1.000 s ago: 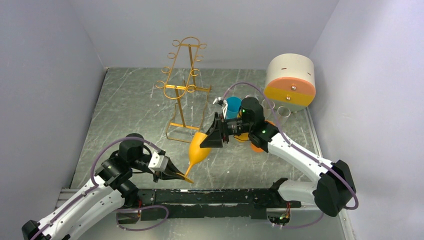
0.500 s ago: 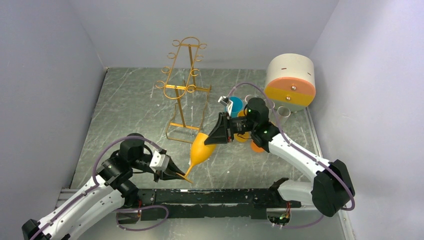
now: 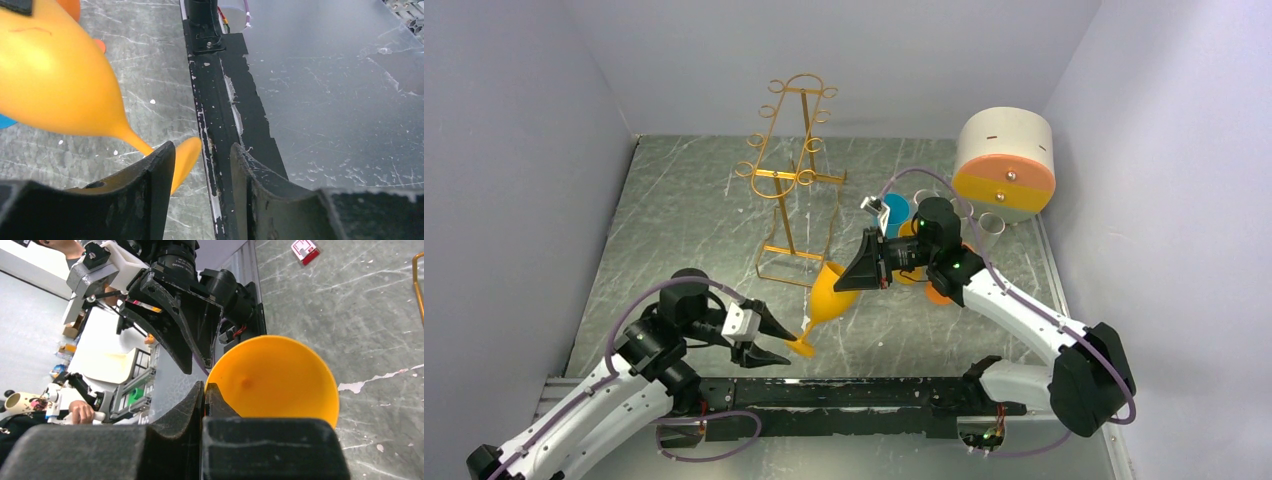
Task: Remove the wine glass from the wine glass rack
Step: Place the wine glass at the center of the board.
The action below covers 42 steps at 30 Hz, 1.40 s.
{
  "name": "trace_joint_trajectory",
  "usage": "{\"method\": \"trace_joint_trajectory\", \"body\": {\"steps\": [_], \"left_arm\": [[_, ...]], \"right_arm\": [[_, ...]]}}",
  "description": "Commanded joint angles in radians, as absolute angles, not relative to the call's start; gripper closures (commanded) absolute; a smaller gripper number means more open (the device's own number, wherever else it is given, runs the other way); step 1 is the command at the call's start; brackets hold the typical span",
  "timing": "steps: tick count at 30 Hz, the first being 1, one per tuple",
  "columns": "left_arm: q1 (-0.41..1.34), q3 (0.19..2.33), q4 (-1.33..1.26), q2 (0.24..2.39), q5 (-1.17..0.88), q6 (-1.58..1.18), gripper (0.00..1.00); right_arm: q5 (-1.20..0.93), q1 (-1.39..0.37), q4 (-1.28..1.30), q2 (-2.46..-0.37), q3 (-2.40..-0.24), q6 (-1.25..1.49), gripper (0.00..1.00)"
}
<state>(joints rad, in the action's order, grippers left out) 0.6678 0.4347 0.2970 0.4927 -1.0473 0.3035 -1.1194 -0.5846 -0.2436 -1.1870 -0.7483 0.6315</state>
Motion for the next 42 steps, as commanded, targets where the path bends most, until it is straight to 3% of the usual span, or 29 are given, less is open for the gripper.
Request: {"method": "trace_joint_trajectory", "body": {"steps": [1,8,11,12,13,14,18,25,32,42], "left_arm": [[0.669,0.454,0.276,0.485,-1.03,0.308,0.5],[0.668,0.478,0.302,0.486,-1.005,0.315,0.35],[0.668,0.481,0.302,0.42,-0.891,0.296,0.31],[0.668,0.474,0.29,0.393,-0.821,0.267,0.26],[0.667,0.468,0.273,0.361,-0.754,0.236,0.1],[0.667,0.463,0.266,0.334,-0.679,0.212,0.0],[0.667,0.452,0.264,0.223,-0.447,0.153,0.01],[0.666,0.418,0.249,0.115,-0.174,0.055,0.01],[0.665,0.407,0.234,0.158,-0.209,0.069,0.01],[0.665,0.415,0.223,0.24,-0.265,0.088,0.01]], "right_arm": [[-1.093,-0.588,-0.212,-1.157,-0.749,0.601,1.0],[-0.985,-0.594,-0.087,-1.12,-0.756,0.533,1.0],[-0.864,-0.63,0.02,-1.098,-0.776,0.481,1.0],[-0.807,-0.653,0.058,-1.088,-0.782,0.463,1.0],[-0.732,-0.68,0.093,-1.078,-0.789,0.448,1.0],[-0.655,-0.711,0.122,-1.068,-0.795,0.435,1.0],[-0.35,-0.807,0.195,-1.03,-0.821,0.411,1.0],[-0.054,-0.888,0.323,-1.028,-0.883,0.391,1.0],[0.294,-0.968,0.441,-1.052,-0.932,0.408,1.0],[0.479,-0.98,0.494,-1.122,-0.937,0.432,1.0]]}}
